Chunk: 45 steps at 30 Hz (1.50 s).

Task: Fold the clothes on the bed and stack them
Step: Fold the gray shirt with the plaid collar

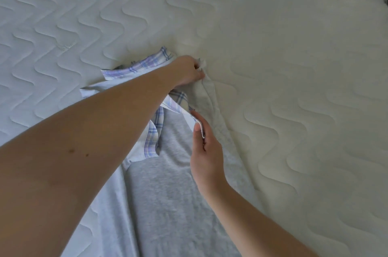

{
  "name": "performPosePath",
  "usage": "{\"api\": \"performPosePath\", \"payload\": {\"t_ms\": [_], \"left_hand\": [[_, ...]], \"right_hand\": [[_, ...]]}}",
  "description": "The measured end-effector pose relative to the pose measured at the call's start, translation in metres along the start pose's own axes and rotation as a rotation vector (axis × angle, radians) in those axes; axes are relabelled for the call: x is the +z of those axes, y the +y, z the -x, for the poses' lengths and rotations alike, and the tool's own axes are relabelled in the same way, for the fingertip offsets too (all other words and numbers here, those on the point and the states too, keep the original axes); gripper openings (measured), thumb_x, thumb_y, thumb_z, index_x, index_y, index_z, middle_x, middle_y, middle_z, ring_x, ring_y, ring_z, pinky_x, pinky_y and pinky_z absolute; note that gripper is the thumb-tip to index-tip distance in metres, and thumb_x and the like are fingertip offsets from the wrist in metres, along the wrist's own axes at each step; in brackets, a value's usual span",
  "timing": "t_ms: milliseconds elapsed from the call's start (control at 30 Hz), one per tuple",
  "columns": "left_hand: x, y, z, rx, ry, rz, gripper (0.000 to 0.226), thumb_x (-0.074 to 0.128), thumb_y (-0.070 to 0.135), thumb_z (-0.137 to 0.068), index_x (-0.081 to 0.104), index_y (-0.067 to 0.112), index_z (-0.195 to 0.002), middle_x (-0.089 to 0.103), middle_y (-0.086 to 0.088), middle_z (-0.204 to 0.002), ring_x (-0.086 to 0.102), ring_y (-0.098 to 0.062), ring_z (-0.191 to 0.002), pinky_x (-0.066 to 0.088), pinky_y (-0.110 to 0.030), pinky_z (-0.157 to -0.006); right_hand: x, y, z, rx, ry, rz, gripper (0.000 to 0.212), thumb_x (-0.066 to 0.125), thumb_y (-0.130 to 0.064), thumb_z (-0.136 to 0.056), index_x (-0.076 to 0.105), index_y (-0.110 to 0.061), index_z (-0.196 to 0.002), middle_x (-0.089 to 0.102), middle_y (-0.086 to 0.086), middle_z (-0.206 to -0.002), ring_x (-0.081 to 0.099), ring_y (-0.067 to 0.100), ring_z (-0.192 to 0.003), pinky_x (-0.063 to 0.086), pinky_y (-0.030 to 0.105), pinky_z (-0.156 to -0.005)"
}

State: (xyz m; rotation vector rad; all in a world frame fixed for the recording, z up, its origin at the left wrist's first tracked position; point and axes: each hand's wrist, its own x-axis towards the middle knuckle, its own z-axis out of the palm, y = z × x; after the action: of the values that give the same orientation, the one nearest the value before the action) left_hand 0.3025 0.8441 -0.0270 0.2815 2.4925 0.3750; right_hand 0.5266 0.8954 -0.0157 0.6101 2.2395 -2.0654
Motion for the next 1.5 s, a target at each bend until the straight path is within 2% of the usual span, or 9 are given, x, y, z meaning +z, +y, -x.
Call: {"api": "performPosePath", "payload": {"t_ms": [167, 300, 533, 700, 833, 933, 1100, 1233, 1500], "left_hand": [[-0.01, -0.008, -0.007, -0.04, 0.009, 0.113, 0.034, 0.055, 0.027, -0.095, 0.061, 0.018, -0.128, 0.059, -0.009, -0.129, 0.056, -0.028, -0.116, 0.039, -0.026, -0.084], [0.003, -0.019, -0.016, -0.107, -0.02, 0.147, 0.033, 0.046, 0.022, -0.1, 0.059, 0.016, -0.129, 0.061, -0.013, -0.128, 0.058, -0.028, -0.107, 0.038, -0.022, -0.074], [0.012, -0.024, -0.029, -0.138, 0.014, 0.194, 0.061, 0.064, 0.06, -0.083, 0.063, 0.017, -0.127, 0.062, -0.004, -0.11, 0.059, -0.022, -0.098, 0.041, -0.026, -0.075], [0.025, -0.012, -0.031, -0.084, 0.15, 0.349, 0.007, 0.058, 0.018, -0.092, 0.06, 0.015, -0.087, 0.047, 0.0, -0.065, 0.048, -0.018, -0.071, 0.035, -0.017, -0.044], [0.035, -0.008, -0.019, -0.1, 0.212, 0.447, 0.027, 0.049, 0.018, -0.098, 0.057, 0.016, -0.124, 0.065, -0.002, -0.108, 0.061, -0.027, -0.093, 0.054, -0.032, -0.08], [0.037, -0.006, -0.005, -0.104, 0.319, 0.374, 0.036, 0.049, 0.023, -0.097, 0.05, 0.02, -0.133, 0.058, -0.003, -0.129, 0.057, -0.027, -0.115, 0.047, -0.044, -0.098], [0.049, 0.005, 0.049, -0.049, 0.644, 0.492, 0.022, 0.049, 0.018, -0.094, 0.058, 0.017, -0.114, 0.061, -0.005, -0.102, 0.057, -0.012, -0.087, 0.046, -0.02, -0.08], [0.098, 0.021, 0.118, -0.122, 0.646, 0.638, 0.007, 0.05, 0.025, -0.096, 0.054, 0.024, -0.09, 0.057, 0.009, -0.068, 0.053, 0.005, -0.06, 0.036, -0.007, -0.054], [0.22, 0.041, 0.232, -0.559, 0.296, 0.834, 0.029, 0.052, 0.046, -0.096, 0.064, 0.022, -0.088, 0.072, 0.004, -0.074, 0.07, -0.012, -0.07, 0.056, -0.031, -0.07]], "right_hand": [[0.021, 0.007, 0.005, -0.02, -0.081, 0.017, 0.037, 0.037, -0.03, -0.103, 0.047, -0.029, -0.139, 0.05, -0.027, -0.134, 0.04, -0.014, -0.126, 0.029, 0.007, -0.103], [0.042, 0.017, -0.002, -0.045, -0.164, 0.133, 0.04, 0.04, -0.019, -0.103, 0.043, -0.014, -0.143, 0.045, -0.008, -0.142, 0.035, -0.003, -0.132, 0.024, 0.018, -0.113], [0.055, 0.038, -0.009, -0.054, -0.375, 0.449, 0.052, 0.039, -0.025, -0.103, 0.024, -0.013, -0.152, 0.025, 0.001, -0.159, 0.015, 0.013, -0.147, 0.006, 0.025, -0.12], [0.037, 0.039, 0.001, -0.179, -0.423, 0.512, 0.068, 0.051, -0.037, -0.097, 0.02, -0.018, -0.154, 0.021, -0.002, -0.16, 0.01, 0.015, -0.148, 0.006, 0.029, -0.12], [0.004, 0.048, 0.006, -0.238, -0.372, 0.582, 0.066, 0.051, -0.042, -0.096, 0.025, -0.019, -0.152, 0.025, -0.001, -0.159, 0.014, 0.016, -0.148, 0.008, 0.027, -0.12], [-0.023, 0.059, 0.005, -0.234, -0.245, 0.656, 0.061, 0.054, -0.032, -0.096, 0.031, -0.015, -0.15, 0.033, 0.001, -0.155, 0.022, 0.018, -0.146, 0.015, 0.033, -0.12], [-0.055, 0.072, 0.007, -0.22, -0.222, 0.814, 0.059, 0.052, -0.019, -0.096, 0.031, -0.009, -0.15, 0.034, 0.006, -0.155, 0.026, 0.023, -0.145, 0.015, 0.031, -0.118], [-0.077, 0.079, 0.024, -0.232, -0.244, 0.905, 0.062, 0.056, -0.012, -0.09, 0.035, -0.006, -0.148, 0.041, 0.011, -0.15, 0.035, 0.027, -0.141, 0.023, 0.035, -0.117], [-0.117, 0.101, 0.102, -0.109, -0.226, 1.092, 0.079, 0.063, -0.034, -0.087, 0.023, -0.018, -0.153, 0.032, 0.008, -0.155, 0.035, 0.027, -0.139, 0.029, 0.038, -0.111]]}}
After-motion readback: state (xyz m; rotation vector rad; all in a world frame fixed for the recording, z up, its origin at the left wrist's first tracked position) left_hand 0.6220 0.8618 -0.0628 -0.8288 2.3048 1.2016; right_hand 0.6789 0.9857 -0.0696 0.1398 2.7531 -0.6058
